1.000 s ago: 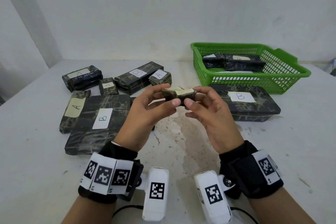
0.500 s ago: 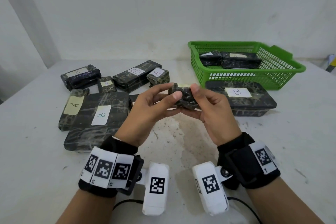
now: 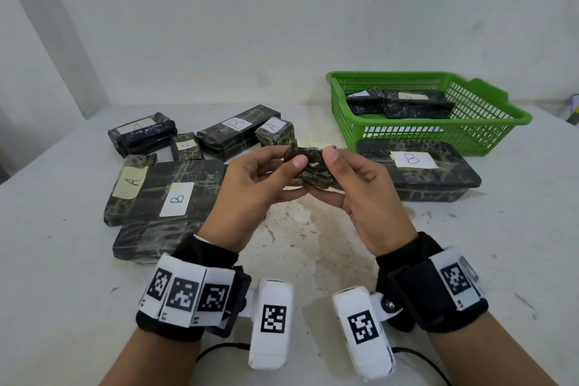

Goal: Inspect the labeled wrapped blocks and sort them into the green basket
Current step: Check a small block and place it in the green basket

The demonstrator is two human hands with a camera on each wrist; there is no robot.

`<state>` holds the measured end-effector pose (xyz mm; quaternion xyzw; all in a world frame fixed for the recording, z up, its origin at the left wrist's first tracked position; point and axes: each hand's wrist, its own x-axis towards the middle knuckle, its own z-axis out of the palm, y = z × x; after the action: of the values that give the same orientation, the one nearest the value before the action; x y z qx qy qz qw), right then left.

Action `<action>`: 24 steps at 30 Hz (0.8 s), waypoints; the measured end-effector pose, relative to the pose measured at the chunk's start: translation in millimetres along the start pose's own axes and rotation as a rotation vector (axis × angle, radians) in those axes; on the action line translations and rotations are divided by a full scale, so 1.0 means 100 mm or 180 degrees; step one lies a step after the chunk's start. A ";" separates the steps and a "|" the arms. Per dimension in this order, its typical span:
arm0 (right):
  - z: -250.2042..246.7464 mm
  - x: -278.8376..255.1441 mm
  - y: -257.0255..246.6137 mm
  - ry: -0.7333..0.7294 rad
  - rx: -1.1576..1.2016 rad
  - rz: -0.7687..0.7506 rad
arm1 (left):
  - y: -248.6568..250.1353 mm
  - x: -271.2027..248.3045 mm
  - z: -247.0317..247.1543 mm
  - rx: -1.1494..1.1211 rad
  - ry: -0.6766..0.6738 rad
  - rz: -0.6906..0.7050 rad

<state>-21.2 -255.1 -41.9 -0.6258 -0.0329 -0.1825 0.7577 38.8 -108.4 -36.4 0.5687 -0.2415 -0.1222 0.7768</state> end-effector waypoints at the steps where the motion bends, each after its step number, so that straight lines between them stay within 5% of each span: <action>1: 0.01 0.00 0.01 -0.0052 -0.0028 0.0019 | 0.00 0.00 0.00 0.0018 0.0036 0.0011; 24: 0.02 0.00 0.00 -0.0065 -0.0063 0.0079 | 0.02 0.00 -0.01 0.0045 0.0041 -0.0044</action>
<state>-21.1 -252.7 -41.7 -0.6354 -0.0310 -0.1669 0.7533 39.0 -107.1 -34.4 0.5766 -0.2334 -0.1222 0.7734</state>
